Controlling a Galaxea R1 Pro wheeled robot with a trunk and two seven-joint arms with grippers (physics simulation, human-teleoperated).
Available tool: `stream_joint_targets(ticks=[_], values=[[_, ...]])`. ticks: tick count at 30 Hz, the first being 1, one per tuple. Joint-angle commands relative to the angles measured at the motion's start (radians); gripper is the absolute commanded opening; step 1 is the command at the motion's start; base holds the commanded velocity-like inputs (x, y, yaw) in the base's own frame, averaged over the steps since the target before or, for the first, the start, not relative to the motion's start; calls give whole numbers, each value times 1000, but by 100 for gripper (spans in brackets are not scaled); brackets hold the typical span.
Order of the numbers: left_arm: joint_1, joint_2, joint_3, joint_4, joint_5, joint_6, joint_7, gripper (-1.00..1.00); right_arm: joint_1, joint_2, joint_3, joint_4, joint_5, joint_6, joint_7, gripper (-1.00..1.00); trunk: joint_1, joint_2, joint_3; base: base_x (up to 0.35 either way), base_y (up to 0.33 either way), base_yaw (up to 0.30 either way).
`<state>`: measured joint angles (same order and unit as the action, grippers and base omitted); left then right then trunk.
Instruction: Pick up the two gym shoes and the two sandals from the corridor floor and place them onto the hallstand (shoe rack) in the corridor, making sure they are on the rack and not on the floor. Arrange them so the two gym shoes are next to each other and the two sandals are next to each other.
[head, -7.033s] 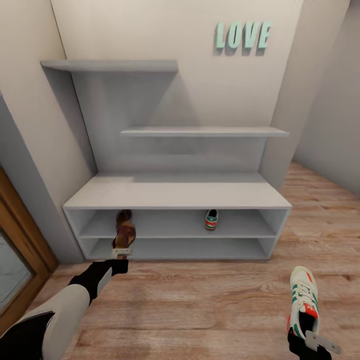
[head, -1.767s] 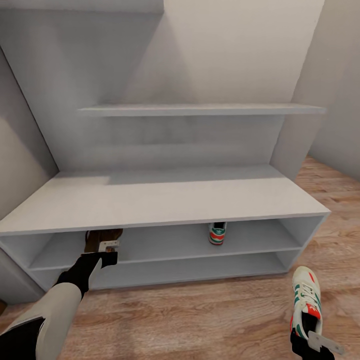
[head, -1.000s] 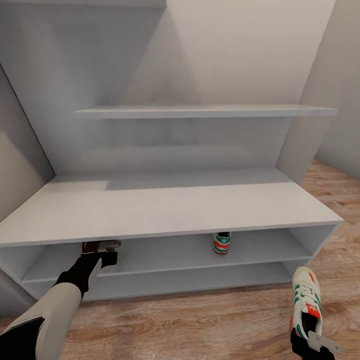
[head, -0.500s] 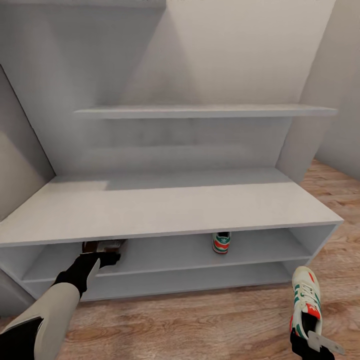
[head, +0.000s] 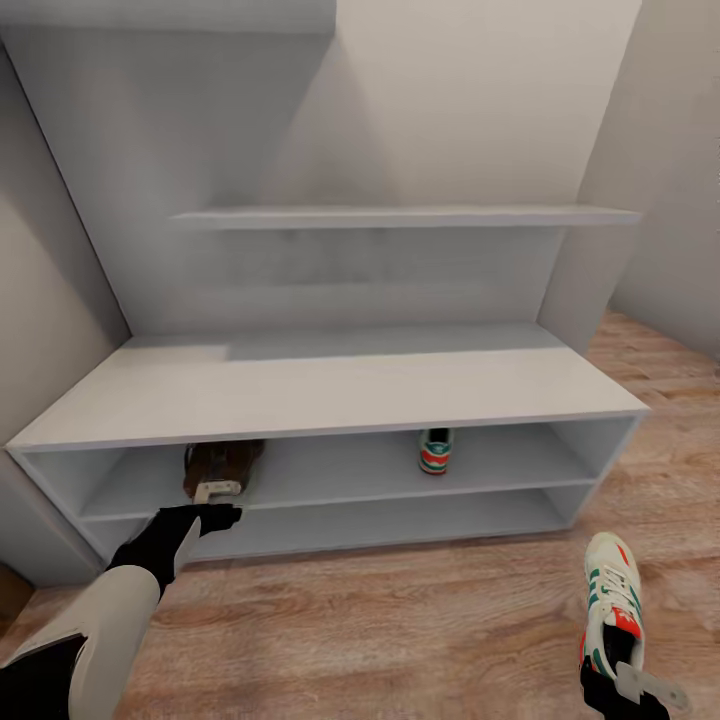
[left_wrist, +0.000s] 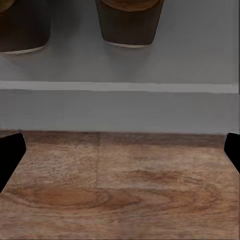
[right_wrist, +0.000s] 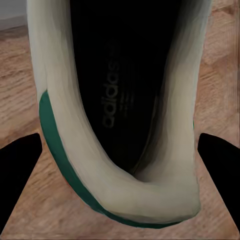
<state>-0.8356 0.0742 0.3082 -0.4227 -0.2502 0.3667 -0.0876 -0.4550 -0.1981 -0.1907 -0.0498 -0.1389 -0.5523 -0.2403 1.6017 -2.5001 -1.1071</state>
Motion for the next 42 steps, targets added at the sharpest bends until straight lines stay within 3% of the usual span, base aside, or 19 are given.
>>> stream_joint_targets(ticks=[1, 9, 14, 18, 20, 21, 22, 26, 30, 35, 38, 42], values=[[0, -1, 9, -1, -11, 4, -11, 100, -1, 0, 4, 1, -10, -5, 3, -100, -1, 0, -1, -336, 0, 0], [39, -3, 10, 7, -8, -30, -19, 100, -1, 0, 4, 1, -10, -5, 3, -100, -1, 0, -1, -336, 0, 0], [177, -2, 43, 14, 14, -269, -27, 100, -1, 0, 4, 2, -10, -5, 3, -100, -1, 0, -1, -336, 0, 0], [261, 0, 53, 14, 29, -368, -35, 100, -1, 0, 4, 1, -10, -5, 3, -100, -1, 0, -1, -329, 0, 0], [330, 2, 56, 15, 32, -439, -57, 100, -1, 1, 4, 1, -10, -5, 3, -100, -1, 0, -1, -297, 0, 0], [414, 8, 58, 15, 34, -538, -92, 100, -1, 2, 5, 1, -9, -5, 3, -100, -1, 0, -1, -102, 0, 0], [446, 11, 58, 15, 35, -577, -105, 100, -1, 3, 5, 1, -8, -5, 4, -100, -1, 0, -1, -81, 0, 0], [530, 24, 58, 16, 38, -667, -127, 100, -1, 5, 6, 1, -6, -5, 6, -100, -1, 0, -1, -40, 0, 0], [579, 30, 59, 15, 55, -701, -133, 100, -1, 9, 6, 1, 5, -4, 7, -100, -1, 0, -1, -11, 0, 0], [604, 65, 59, 16, 115, -712, -170, 100, -1, 16, 7, -1, 71, -2, 7, -100, -1, 0, -1, -2, 0, 0], [607, 83, 59, 16, 156, -710, -230, 100, -2, 21, 7, -5, 111, 2, 8, -100, -1, 0, -1, 0, 0, 0], [608, 112, 59, 16, 220, -707, -323, 100, -2, 51, 7, -23, 168, 37, 13, -100, -1, 0, -1, 0, 0, 0]])
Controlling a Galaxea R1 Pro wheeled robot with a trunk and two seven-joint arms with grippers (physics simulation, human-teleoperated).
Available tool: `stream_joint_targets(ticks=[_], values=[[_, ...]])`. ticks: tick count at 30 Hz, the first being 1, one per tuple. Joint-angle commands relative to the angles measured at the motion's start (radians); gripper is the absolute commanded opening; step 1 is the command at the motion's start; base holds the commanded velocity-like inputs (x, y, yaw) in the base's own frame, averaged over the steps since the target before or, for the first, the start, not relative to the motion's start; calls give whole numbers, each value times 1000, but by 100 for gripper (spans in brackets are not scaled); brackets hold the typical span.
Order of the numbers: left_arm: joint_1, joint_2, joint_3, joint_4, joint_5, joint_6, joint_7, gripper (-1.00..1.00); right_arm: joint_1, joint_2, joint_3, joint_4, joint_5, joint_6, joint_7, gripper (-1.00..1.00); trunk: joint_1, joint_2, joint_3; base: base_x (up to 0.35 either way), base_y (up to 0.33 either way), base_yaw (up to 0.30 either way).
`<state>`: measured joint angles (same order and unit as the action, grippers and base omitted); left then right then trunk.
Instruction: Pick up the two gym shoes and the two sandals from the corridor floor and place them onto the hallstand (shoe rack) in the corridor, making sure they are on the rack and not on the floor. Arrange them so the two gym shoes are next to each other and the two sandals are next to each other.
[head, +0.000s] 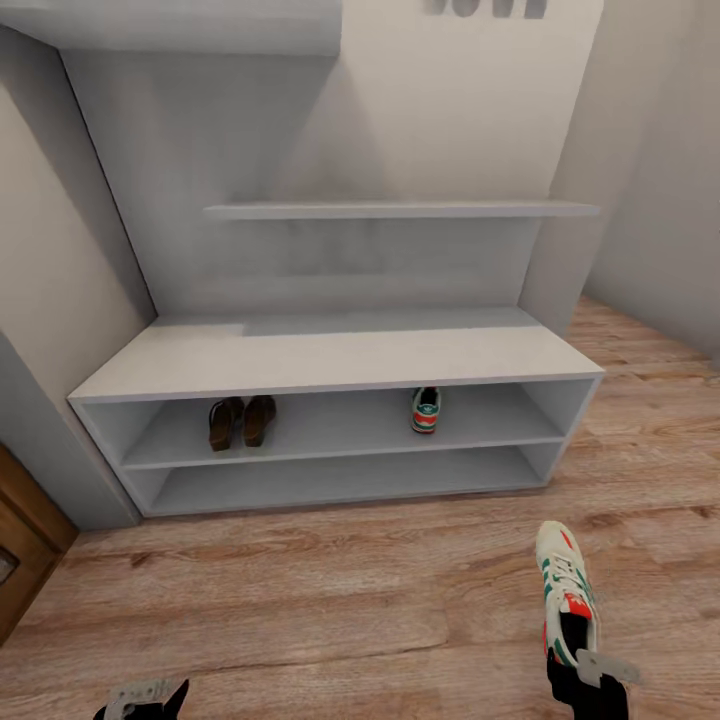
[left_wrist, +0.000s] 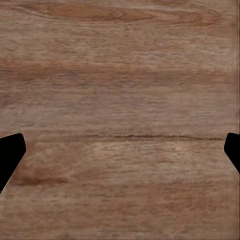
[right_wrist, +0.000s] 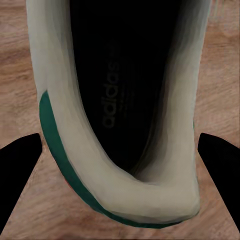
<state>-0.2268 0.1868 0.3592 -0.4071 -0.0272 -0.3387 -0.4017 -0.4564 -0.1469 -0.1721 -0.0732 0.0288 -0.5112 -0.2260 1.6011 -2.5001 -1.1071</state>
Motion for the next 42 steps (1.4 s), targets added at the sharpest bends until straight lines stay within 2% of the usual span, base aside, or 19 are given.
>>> stream_joint_targets(ticks=[1, 2, 5, 6, 8, 11, 14, 17, 20, 33, 42], values=[[-1, 3, 8, 1, 6, -2, -20, 100, -1, 7, -12, -9, 9, 9, 2, -100, 0, 0, -1, 0, 0, 0], [-1, 8, 8, 2, 18, -2, -36, 100, -1, 24, -12, -36, 27, 42, 12, -100, 0, 0, -1, 0, 0, 0], [0, 13, 8, 4, 29, -3, -49, 100, -1, 52, -10, -96, 52, 113, 29, -100, 0, 0, -1, 0, 0, 0], [0, 17, 8, 7, 33, -4, -54, 100, -1, 71, -10, -144, 67, 172, 41, -100, 0, 0, -1, 0, 0, 0], [0, 19, 8, 12, 36, -5, -58, 100, -1, 88, -10, -195, 78, 235, 49, -100, 0, 0, -1, 0, 0, 0], [0, 22, 8, 21, 39, -8, -63, 100, -1, 129, -8, -320, 92, 390, 60, -100, 0, 0, -1, 0, 0, 0], [0, 22, 8, 24, 40, -10, -64, 100, -2, 154, -7, -400, 97, 485, 63, -100, 0, 0, -1, 0, 0, 0], [0, 21, 7, 26, 40, -12, -64, 100, -8, 169, -6, -451, 99, 549, 64, -100, 0, 0, -1, 0, 0, 0], [0, 21, 6, 26, 40, -12, -64, 100, -22, 174, -6, -471, 99, 579, 65, -100, 0, 0, -1, 0, 0, 0], [0, 15, -6, 27, 31, -10, -63, 100, -178, 186, -6, -492, 100, 715, 57, -100, 0, 0, -1, 0, 0, 0], [0, 11, -8, 27, 30, -10, -57, 100, -203, 216, -5, -493, 100, 744, 60, -100, 0, 0, -1, 0, 0, 0]])
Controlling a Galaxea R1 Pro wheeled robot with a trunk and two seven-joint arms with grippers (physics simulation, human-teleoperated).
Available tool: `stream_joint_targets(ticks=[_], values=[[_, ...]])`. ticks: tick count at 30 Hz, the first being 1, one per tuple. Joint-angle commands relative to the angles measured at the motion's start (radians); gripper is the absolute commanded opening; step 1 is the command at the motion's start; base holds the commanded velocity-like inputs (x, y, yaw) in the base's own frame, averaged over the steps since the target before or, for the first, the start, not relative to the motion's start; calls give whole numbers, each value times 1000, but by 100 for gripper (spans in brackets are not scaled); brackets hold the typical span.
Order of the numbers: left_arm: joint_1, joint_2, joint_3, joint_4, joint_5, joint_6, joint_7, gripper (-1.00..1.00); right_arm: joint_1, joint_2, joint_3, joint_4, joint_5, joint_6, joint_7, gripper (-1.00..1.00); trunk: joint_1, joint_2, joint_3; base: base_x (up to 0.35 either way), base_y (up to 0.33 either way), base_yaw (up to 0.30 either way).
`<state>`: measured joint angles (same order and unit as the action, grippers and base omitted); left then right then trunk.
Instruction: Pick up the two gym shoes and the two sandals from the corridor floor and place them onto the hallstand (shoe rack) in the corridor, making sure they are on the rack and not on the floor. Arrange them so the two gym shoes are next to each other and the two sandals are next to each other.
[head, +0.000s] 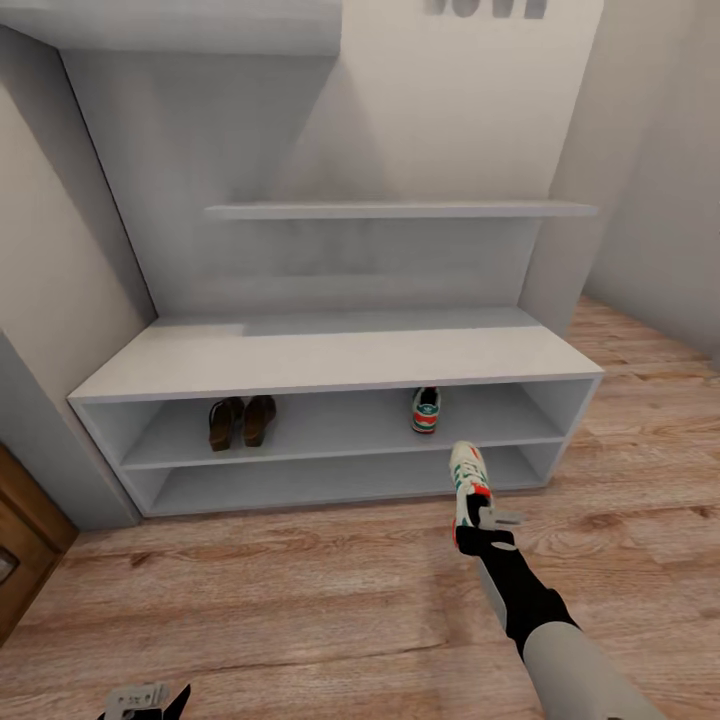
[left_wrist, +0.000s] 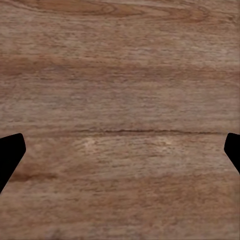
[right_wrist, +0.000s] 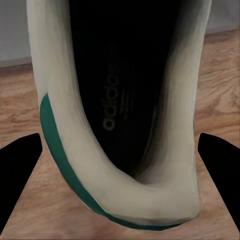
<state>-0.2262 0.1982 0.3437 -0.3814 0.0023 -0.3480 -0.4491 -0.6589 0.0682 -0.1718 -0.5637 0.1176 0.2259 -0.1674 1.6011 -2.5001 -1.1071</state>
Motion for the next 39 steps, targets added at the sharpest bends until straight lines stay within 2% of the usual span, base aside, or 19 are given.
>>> stream_joint_targets(ticks=[1, 6, 14, 20, 27, 39], values=[[-1, -1, 8, 1, 0, 0, -9, 100, -1, 2, -5, -2, 12, 7, 2, -100, 0, 0, -1, 0, 0, 0], [-1, -3, 8, 1, 0, 0, -8, 100, -2, 4, -4, 0, 23, 8, 4, -100, 0, 0, -1, 0, 0, 0], [-1, -3, 8, 1, -1, 0, -8, 100, -2, -3, -7, -3, 106, 9, 6, -100, 0, 0, -1, 0, 0, 0], [-1, -3, 10, 1, -1, 0, -8, 100, -2, -6, -6, -3, 139, 8, 6, -100, 0, 0, -1, 0, 0, 0], [-1, -2, 13, 0, 0, -1, -8, 100, -2, -7, -6, -2, 150, 7, 6, -100, 0, 0, -1, 53, 0, 0], [-1, -3, 11, 1, -1, -1, -8, 100, -2, -7, -6, -29, 152, 9, 6, -100, 0, 0, -1, 278, 0, 0]])
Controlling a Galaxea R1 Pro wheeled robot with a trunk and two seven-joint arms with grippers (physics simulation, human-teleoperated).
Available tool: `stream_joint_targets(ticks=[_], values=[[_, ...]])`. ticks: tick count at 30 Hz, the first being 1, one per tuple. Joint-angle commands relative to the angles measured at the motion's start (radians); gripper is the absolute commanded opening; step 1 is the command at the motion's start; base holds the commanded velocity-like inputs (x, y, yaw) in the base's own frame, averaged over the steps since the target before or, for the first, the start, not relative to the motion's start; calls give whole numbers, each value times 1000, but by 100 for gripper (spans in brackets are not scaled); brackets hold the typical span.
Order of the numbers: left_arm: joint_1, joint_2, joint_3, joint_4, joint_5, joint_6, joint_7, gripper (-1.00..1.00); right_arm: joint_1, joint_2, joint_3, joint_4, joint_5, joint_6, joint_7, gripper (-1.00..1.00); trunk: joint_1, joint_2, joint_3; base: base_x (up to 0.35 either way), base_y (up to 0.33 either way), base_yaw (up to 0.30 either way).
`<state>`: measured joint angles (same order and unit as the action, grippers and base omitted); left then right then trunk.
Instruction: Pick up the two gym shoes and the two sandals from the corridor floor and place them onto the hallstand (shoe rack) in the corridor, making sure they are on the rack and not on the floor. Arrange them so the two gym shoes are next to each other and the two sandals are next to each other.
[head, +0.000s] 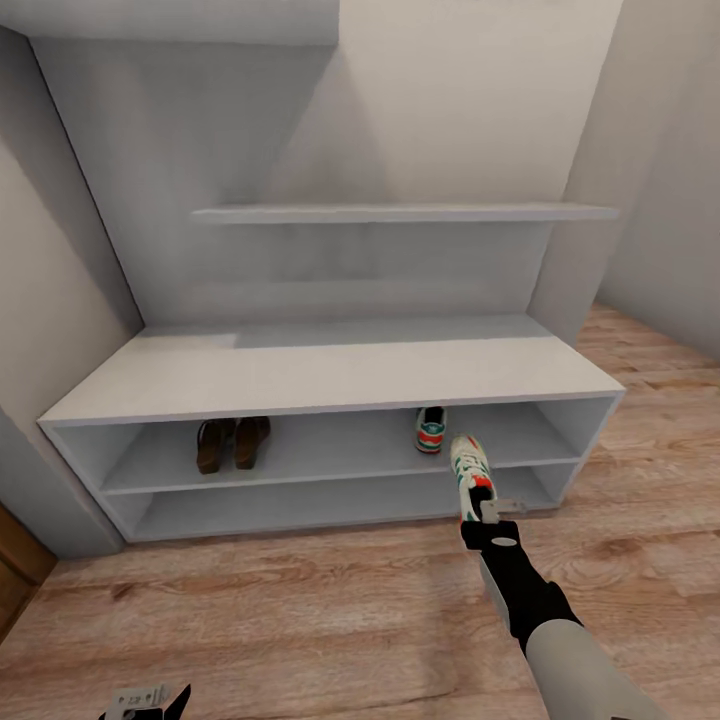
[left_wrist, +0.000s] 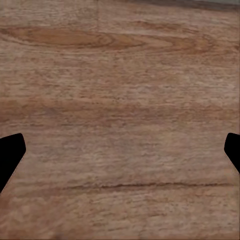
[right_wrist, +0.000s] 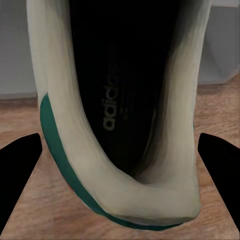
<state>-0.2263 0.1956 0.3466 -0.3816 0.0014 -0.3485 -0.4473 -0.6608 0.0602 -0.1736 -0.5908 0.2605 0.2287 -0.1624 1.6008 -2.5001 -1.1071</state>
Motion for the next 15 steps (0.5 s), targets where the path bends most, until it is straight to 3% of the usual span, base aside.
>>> stream_joint_targets(ticks=[1, 6, 10, 15], values=[[-1, 0, 8, 1, 0, -1, -10, 100, 0, 1, -4, -5, 9, 6, 1, -100, 0, 0, -1, 118, 0, 0], [-1, 1, 9, 1, 0, -1, -10, 100, 0, 1, -4, -11, 23, 6, 1, -100, 0, 0, -1, 65, 0, 0], [-1, 0, 8, 1, 0, -1, -10, 100, 0, 1, -5, -12, 61, 6, 1, -100, 0, 0, -1, 242, 0, 0], [-1, -1, 8, 1, 0, 0, -10, 100, 0, 1, -6, -12, 73, 6, 0, -100, 0, 0, -1, 207, 0, 0]])
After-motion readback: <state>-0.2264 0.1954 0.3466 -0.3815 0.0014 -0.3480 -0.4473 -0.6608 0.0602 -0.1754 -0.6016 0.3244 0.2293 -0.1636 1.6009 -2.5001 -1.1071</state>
